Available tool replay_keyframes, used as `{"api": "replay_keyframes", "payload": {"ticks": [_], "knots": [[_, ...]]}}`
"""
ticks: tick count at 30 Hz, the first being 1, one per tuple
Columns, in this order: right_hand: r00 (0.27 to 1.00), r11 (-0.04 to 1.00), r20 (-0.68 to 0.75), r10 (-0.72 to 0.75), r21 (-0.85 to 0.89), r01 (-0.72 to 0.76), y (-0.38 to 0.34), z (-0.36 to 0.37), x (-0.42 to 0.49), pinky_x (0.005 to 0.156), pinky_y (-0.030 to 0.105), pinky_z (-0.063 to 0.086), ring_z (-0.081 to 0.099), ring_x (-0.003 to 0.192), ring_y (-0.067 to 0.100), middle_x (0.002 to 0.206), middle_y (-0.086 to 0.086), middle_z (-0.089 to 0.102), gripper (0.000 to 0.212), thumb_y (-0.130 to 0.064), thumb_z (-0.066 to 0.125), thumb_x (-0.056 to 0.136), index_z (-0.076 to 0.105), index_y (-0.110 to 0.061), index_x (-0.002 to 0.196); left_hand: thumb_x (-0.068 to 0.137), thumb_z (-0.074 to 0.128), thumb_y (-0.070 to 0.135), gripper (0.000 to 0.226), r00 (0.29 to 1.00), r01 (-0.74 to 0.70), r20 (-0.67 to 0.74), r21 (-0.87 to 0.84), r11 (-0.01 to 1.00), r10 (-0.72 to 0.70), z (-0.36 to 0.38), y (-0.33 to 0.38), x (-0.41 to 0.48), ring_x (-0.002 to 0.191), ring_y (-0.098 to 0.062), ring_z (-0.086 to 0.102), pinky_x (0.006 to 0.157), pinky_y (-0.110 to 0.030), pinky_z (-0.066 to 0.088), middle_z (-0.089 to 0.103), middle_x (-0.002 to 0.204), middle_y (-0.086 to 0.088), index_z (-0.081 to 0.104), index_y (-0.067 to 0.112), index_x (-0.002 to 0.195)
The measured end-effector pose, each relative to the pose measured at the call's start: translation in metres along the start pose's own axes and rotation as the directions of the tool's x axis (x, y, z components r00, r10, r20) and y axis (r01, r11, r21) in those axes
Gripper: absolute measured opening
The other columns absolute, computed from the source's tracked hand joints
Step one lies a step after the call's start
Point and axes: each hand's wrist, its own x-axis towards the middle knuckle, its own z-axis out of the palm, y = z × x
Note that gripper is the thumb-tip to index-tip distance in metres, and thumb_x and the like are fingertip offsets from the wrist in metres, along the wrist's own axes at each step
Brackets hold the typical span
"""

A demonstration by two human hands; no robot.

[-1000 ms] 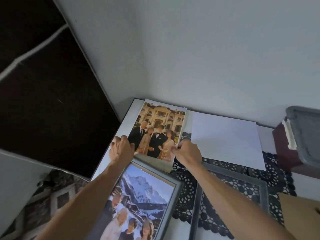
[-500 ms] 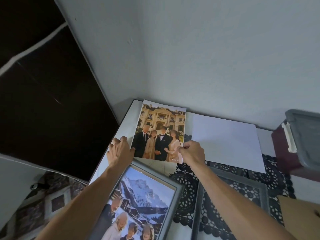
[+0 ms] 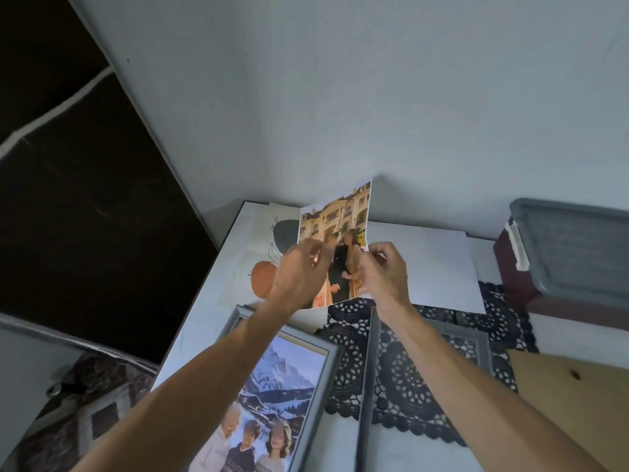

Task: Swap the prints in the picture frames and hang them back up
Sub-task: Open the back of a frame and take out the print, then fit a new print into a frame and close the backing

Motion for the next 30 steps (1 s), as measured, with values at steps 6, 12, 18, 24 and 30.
{"api": "replay_keyframes", "payload": {"ticks": [6,12,18,24,30], "knots": [[0.953,0.948,0.143,-0.267,-0.141,0.287,-0.018,-0.048,-0.048,0.065,0.022,0.057,0.069,0.074,0.005,0.084,-0.003,0.070,0.006,-0.013,0.067,0.092,0.062,-0.013,0.095,0.087,0.048,0.073,0.067,0.948,0.270,0.272,-0.409,0.872,-0.166,0.020,0.069,-0.018,0.095,-0.023,0.068,0.085,-0.045,0.058,0.068,0.103,-0.007,0.057,0.014,0.116],[0.943,0.941,0.219,-0.252,-0.173,0.292,0.002,-0.098,-0.086,0.084,0.024,0.056,0.069,0.091,0.004,0.098,-0.008,0.073,0.018,-0.030,0.062,0.096,0.069,-0.016,0.106,0.098,0.043,0.022,0.028,0.978,0.153,0.181,-0.305,0.940,-0.101,0.047,0.096,-0.058,0.082,-0.024,0.063,0.069,-0.039,0.056,0.066,0.098,-0.014,0.057,0.005,0.114],[0.963,0.946,-0.069,-0.259,-0.220,0.238,0.014,-0.160,-0.111,0.076,0.007,0.043,0.061,0.092,-0.007,0.103,-0.016,0.066,0.016,-0.030,0.056,0.099,0.064,-0.022,0.110,0.101,0.043,0.020,0.017,0.986,0.083,0.169,-0.423,0.902,-0.011,0.052,0.113,-0.110,0.081,-0.024,0.062,0.071,-0.033,0.053,0.066,0.093,-0.011,0.059,0.014,0.102],[0.999,0.990,-0.036,-0.030,-0.142,0.025,0.033,-0.202,-0.126,0.072,0.022,0.040,0.054,0.100,0.008,0.112,-0.004,0.055,0.028,-0.036,0.056,0.098,0.048,-0.019,0.119,0.095,0.058,0.025,0.016,0.964,0.252,0.217,-0.555,0.793,-0.154,0.062,0.100,-0.145,0.093,-0.019,0.058,0.089,-0.034,0.046,0.062,0.097,-0.006,0.062,0.009,0.094],[0.995,0.951,-0.099,-0.018,-0.310,-0.014,0.068,-0.221,-0.144,0.070,0.023,0.045,0.057,0.086,0.011,0.100,-0.003,0.058,0.022,-0.021,0.063,0.092,0.053,-0.020,0.112,0.094,0.059,0.020,0.010,0.950,0.299,0.203,-0.378,0.876,-0.237,0.086,0.055,-0.166,0.089,-0.026,0.062,0.079,-0.032,0.047,0.067,0.096,-0.011,0.066,0.012,0.090]]}}
